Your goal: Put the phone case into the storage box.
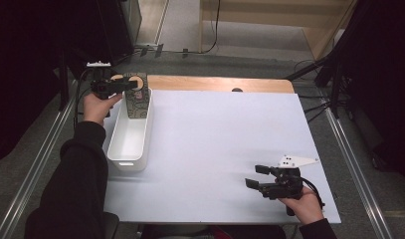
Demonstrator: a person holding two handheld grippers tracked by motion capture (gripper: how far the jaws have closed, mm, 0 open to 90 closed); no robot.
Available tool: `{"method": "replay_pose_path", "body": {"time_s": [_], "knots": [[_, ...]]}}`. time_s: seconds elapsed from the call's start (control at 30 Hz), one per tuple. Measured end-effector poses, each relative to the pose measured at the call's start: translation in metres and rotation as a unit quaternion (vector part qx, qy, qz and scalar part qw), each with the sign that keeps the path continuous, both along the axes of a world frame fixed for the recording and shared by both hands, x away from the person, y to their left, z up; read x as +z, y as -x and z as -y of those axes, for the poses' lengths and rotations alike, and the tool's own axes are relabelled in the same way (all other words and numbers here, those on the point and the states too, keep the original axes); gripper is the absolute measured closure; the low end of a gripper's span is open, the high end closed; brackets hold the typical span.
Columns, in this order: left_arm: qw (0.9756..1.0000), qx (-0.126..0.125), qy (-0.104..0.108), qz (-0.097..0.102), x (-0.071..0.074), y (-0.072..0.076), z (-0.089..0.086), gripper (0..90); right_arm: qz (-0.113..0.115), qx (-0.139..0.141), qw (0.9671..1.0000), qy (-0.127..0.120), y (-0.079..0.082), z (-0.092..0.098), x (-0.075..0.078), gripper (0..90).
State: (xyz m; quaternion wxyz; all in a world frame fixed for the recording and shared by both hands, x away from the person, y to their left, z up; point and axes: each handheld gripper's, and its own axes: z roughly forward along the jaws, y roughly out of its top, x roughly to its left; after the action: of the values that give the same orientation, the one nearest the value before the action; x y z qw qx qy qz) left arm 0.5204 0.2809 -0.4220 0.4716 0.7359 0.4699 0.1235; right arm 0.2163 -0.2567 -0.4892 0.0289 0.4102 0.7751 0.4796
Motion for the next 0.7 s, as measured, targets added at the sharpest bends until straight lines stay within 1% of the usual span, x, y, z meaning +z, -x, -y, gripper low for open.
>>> {"method": "replay_pose_path", "body": {"time_s": [0.1,0.13,0.17,0.23,0.37,0.4,0.43,0.47,0.67,0.7], "knots": [[1.0000,-0.001,0.002,-0.006,0.001,0.001,-0.001,31.9,0.000,0.000,1.0000,0.000,0.000,0.000,0.000,26.4],[1.0000,-0.001,0.004,-0.007,0.001,0.001,-0.001,31.9,0.000,-0.001,1.0000,0.000,0.000,0.000,0.000,26.4],[0.9999,-0.002,0.012,-0.011,0.002,0.002,-0.002,31.9,-0.001,0.000,1.0000,0.001,0.000,0.000,0.000,26.4],[0.9998,-0.004,0.014,-0.015,0.004,0.003,-0.003,31.9,-0.001,-0.001,1.0000,0.001,0.000,0.000,0.000,26.4],[0.9998,-0.006,0.008,-0.015,0.007,0.006,-0.003,31.9,-0.001,-0.001,1.0000,0.001,0.001,0.000,0.000,26.4],[0.9998,-0.006,0.008,-0.015,0.007,0.006,-0.003,31.9,-0.001,0.000,1.0000,0.002,0.001,0.000,0.000,26.5],[0.9997,-0.008,0.008,-0.022,0.008,0.007,-0.003,31.9,0.000,0.000,1.0000,0.001,0.001,0.000,0.000,26.4],[0.9997,-0.007,0.009,-0.024,0.008,0.008,-0.004,31.9,0.001,0.000,1.0000,0.002,0.001,0.000,0.000,26.5],[0.9996,-0.006,0.013,-0.026,0.011,0.014,-0.007,31.8,0.002,0.003,1.0000,0.002,0.001,-0.001,0.001,26.4],[0.9996,-0.006,0.013,-0.026,0.011,0.016,-0.007,31.9,0.005,0.003,1.0000,0.002,0.000,-0.001,0.002,26.5]]}}
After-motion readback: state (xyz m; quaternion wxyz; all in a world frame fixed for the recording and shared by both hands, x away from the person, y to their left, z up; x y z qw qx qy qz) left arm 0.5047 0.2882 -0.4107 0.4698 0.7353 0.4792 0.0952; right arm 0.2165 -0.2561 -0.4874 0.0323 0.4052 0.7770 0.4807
